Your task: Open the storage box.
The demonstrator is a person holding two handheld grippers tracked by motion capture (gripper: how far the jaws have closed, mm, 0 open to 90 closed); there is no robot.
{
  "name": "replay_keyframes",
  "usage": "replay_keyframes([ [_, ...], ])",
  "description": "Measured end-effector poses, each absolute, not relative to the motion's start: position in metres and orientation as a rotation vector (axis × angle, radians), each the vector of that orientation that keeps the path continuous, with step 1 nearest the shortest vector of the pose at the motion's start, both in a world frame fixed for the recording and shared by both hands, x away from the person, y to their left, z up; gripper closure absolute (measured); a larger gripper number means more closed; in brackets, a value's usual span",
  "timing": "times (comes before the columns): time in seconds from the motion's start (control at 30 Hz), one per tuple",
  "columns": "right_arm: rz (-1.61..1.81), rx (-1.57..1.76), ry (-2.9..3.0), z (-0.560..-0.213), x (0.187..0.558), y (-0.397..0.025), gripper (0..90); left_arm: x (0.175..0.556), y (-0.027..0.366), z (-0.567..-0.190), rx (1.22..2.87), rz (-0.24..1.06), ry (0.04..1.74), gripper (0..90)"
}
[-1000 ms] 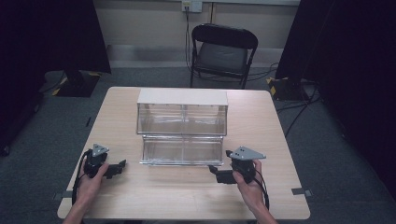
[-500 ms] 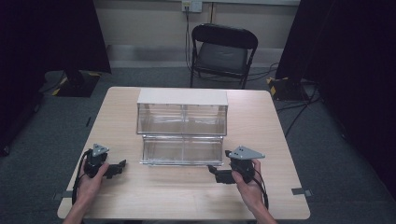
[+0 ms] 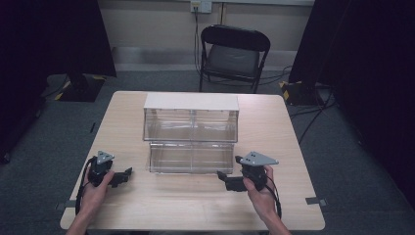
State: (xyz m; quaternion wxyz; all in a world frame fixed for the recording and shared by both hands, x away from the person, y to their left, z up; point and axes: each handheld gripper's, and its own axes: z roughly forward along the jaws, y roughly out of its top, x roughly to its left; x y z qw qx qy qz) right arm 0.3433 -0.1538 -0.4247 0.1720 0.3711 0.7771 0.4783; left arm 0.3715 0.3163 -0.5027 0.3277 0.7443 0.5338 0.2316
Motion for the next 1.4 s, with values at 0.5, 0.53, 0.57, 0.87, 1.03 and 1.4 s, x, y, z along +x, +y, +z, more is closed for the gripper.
replay_keyframes([
  [0.5,1.353,1.058,2.193,-0.418,0.346,-0.154,13.8,0.372,0.316,-0.503,1.949,0.607,1.398,10.5],
  [0.53,1.354,1.056,2.193,-0.418,0.346,-0.154,13.8,0.372,0.316,-0.503,1.949,0.606,1.398,10.5],
  [0.57,1.356,1.055,2.191,-0.417,0.346,-0.153,13.7,0.372,0.316,-0.503,1.949,0.606,1.398,10.5],
  [0.87,1.374,1.054,2.182,-0.416,0.346,-0.152,13.7,0.371,0.316,-0.503,1.949,0.605,1.398,10.5],
  [1.03,1.374,1.053,2.186,-0.414,0.347,-0.152,13.7,0.371,0.316,-0.503,1.949,0.607,1.398,10.5],
  [1.4,1.399,1.042,2.164,-0.406,0.349,-0.153,13.7,0.371,0.316,-0.503,1.949,0.607,1.398,10.5],
])
